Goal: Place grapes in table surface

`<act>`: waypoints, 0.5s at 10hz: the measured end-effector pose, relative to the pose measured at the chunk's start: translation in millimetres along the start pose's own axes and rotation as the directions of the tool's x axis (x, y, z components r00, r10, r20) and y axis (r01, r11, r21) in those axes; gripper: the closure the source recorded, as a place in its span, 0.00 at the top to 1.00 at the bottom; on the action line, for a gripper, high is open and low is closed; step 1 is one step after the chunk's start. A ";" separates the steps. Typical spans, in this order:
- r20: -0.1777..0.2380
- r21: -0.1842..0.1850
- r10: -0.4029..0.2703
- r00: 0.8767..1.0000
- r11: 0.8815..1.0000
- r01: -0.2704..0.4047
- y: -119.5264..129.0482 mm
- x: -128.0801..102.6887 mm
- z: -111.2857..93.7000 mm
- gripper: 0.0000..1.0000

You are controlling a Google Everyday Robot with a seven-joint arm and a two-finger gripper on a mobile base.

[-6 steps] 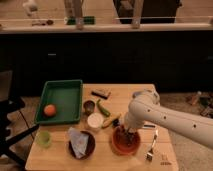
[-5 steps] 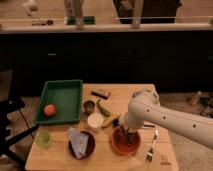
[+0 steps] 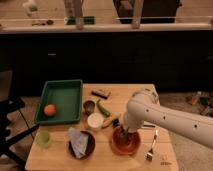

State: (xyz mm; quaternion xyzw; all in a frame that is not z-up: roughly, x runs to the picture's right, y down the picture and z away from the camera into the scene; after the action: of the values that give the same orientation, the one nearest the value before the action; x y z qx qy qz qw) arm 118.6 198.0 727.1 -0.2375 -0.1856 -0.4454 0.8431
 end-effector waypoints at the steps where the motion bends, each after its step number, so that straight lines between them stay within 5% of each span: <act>1: -0.001 0.003 0.005 1.000 1.000 -0.005 -0.4 0.0 -3.1 0.01; 5: -0.007 0.025 0.029 1.000 0.999 -0.029 -3.8 5.1 -29.7 0.01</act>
State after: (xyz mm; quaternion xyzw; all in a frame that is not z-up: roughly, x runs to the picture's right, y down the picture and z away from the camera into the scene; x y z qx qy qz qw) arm 121.2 176.0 706.4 -0.2280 -0.1846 -0.4316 0.8530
